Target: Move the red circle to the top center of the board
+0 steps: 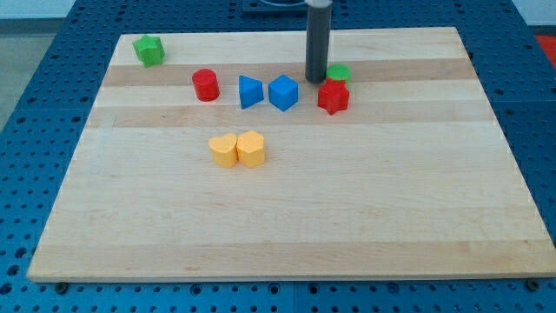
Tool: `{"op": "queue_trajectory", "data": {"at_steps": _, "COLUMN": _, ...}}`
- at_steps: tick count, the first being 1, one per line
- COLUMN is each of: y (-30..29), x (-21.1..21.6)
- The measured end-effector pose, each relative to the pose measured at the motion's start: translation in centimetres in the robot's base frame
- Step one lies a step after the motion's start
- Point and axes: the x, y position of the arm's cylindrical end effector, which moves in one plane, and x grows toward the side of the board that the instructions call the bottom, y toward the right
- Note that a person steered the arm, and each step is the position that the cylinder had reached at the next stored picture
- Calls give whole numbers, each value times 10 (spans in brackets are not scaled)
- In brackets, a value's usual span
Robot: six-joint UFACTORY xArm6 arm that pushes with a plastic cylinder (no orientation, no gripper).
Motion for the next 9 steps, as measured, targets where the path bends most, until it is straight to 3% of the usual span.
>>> {"op": "queue_trajectory", "data": {"at_steps": 1, "y": -4, "x": 9}}
{"op": "queue_trajectory", "data": {"at_steps": 2, "y": -17, "x": -41}}
{"op": "queue_trajectory", "data": {"at_steps": 3, "y": -68, "x": -65}}
{"op": "queue_trajectory", "data": {"at_steps": 4, "y": -162, "x": -64}}
{"op": "queue_trajectory", "data": {"at_steps": 5, "y": -254, "x": -17}}
{"op": "queue_trajectory", "data": {"at_steps": 6, "y": -292, "x": 66}}
{"op": "queue_trajectory", "data": {"at_steps": 7, "y": -269, "x": 56}}
{"op": "queue_trajectory", "data": {"at_steps": 9, "y": -180, "x": -14}}
